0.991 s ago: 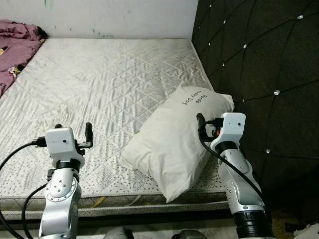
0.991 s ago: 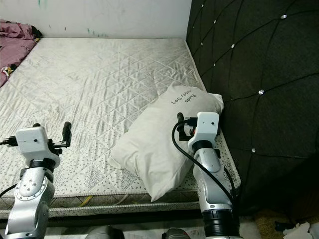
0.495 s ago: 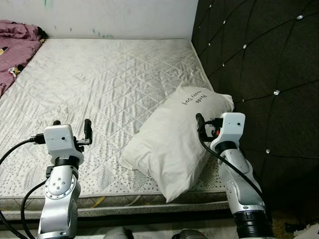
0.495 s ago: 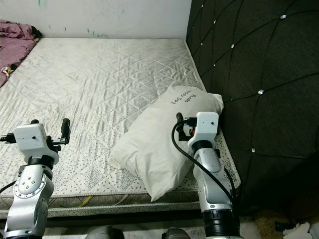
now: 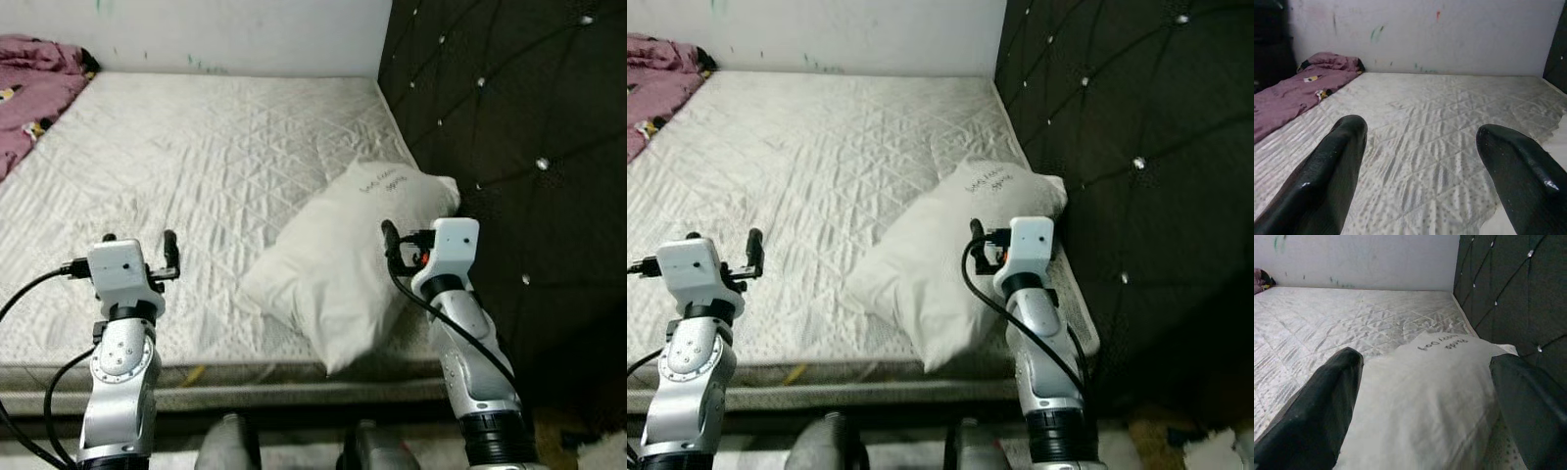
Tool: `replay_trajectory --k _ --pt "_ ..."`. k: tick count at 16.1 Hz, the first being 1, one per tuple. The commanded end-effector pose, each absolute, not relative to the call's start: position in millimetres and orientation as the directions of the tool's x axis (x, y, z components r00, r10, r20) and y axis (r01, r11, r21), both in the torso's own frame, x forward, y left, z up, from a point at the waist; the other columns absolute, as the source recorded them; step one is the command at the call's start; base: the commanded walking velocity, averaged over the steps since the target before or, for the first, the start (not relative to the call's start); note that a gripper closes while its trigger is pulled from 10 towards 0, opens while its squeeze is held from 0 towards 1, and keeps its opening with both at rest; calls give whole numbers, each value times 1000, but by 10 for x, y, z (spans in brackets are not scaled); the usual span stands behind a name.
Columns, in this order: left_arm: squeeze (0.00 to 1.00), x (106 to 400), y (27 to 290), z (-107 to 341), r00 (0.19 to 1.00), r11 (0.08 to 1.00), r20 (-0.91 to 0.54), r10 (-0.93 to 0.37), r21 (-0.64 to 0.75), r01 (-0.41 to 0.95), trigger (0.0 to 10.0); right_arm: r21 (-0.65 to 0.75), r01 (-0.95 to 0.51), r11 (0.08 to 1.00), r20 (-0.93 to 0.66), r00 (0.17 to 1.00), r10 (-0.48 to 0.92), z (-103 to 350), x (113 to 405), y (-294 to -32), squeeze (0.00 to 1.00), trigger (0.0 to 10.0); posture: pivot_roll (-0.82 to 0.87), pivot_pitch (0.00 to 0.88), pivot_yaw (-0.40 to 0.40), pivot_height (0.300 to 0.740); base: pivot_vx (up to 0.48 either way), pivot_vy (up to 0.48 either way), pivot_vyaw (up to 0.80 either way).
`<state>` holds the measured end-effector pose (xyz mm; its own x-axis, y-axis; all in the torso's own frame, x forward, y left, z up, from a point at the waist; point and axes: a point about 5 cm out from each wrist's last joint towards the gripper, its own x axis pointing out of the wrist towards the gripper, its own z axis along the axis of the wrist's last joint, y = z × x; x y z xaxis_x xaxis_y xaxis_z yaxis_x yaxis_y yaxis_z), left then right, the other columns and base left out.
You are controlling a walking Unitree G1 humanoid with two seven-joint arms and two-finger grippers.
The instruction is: Clean up the room
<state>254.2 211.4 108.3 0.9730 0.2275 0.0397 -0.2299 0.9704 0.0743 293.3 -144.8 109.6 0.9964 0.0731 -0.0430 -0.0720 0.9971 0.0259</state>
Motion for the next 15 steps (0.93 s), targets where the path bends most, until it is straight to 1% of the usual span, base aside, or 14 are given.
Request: replay_trajectory --k 1,4,11,15 --pt "0 2552 2137 1087 968 965 37 247 80 -249 10000 15 -76 997 -32 997 76 1141 2948 -1463 0 10000 -80 0 -13 662 0 0 0" --pt "0 2546 2158 1077 961 957 29 275 88 -277 10000 -7 -153 988 -13 988 153 1173 2934 -1363 0 10000 -80 0 -16 662 0 0 0" --pt "0 2546 2165 1066 958 955 28 286 75 -288 10000 -13 -167 986 -14 986 166 1175 2951 -1364 0 10000 -81 0 -24 662 0 0 0" --pt "0 2536 2145 1068 963 961 25 270 61 -271 10000 -16 -186 982 -9 982 186 1186 2930 -1348 0 10000 -86 0 -26 662 310 0 0"
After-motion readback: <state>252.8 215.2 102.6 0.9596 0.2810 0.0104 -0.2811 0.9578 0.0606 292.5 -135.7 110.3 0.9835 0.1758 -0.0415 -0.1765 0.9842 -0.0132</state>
